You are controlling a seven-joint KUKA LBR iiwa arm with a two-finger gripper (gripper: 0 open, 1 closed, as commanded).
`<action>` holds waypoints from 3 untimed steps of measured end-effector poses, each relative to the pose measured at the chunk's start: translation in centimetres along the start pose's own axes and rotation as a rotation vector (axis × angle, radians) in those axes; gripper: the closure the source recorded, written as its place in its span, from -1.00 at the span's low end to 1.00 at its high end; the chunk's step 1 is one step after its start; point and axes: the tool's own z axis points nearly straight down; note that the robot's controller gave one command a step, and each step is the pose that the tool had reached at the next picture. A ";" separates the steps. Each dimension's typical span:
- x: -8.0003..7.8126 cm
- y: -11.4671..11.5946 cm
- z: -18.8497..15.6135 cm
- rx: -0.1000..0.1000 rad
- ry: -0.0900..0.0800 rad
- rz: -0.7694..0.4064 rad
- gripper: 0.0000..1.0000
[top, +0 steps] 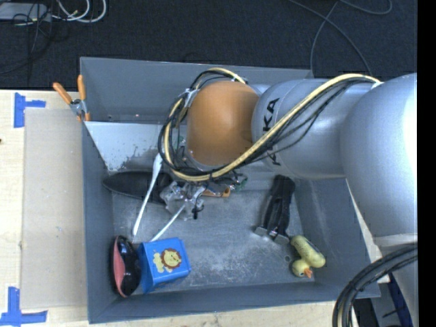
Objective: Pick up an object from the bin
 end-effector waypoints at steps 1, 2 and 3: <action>0.0 0.1 -1.6 -0.002 0.002 0.001 1.00; -0.1 0.1 -3.8 -0.002 0.001 0.003 1.00; -0.1 0.1 -5.2 -0.001 0.000 0.004 1.00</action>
Offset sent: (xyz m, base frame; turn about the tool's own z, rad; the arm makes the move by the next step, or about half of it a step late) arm -0.0009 0.0003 0.0456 0.0008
